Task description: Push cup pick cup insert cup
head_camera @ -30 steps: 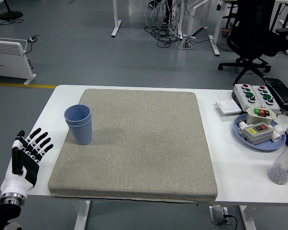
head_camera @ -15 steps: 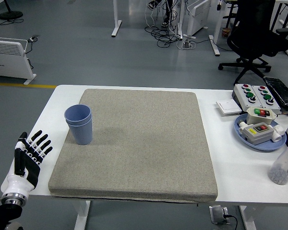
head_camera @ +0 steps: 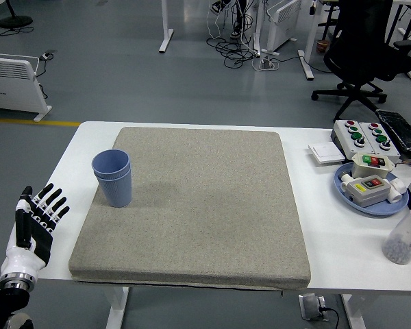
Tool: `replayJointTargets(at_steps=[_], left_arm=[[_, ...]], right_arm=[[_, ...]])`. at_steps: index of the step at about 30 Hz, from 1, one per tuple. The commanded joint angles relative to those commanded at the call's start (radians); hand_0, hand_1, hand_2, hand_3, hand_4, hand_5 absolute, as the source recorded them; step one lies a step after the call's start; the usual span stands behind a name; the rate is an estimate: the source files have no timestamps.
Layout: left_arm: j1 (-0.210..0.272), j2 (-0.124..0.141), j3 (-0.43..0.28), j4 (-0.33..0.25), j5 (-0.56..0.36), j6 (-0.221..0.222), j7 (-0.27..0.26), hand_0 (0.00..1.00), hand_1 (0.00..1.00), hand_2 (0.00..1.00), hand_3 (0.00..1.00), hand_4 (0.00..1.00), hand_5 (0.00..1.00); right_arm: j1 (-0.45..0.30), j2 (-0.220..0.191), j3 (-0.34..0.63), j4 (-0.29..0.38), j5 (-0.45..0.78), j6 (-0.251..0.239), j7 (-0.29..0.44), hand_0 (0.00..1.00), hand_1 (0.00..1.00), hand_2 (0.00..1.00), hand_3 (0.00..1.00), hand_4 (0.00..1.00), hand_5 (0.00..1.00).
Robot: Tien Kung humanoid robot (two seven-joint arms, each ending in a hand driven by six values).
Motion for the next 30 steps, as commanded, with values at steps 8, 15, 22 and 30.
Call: replayJointTargets(at_steps=[8,15,22,30], left_arm=[[0.004,0.000,0.003,0.005,0.000,-0.001,0.003,0.783,0.828,0.838,0.800,0.640,0.998],[0.007,0.001,0.001,0.009,-0.001,0.002,0.003,0.782,0.828,0.837,0.799,0.641,0.998],[0.007,0.000,-0.001,0.012,-0.001,0.003,0.005,0.782,0.826,0.836,0.798,0.640,0.998],[0.004,-0.001,-0.003,0.014,-0.001,0.004,0.006,0.781,0.826,0.835,0.798,0.639,0.998]], right_arm=[[-0.007,0.001,0.014,0.000,-0.020,-0.001,-0.007,0.735,0.676,0.720,0.606,0.195,0.406],[-0.012,0.002,0.024,0.000,-0.034,-0.001,-0.013,0.734,0.675,0.720,0.606,0.194,0.405],[-0.012,0.002,0.023,0.000,-0.033,-0.001,-0.014,0.734,0.675,0.719,0.606,0.192,0.405],[-0.009,0.003,0.021,0.000,-0.030,-0.001,-0.013,0.734,0.675,0.719,0.605,0.191,0.404]])
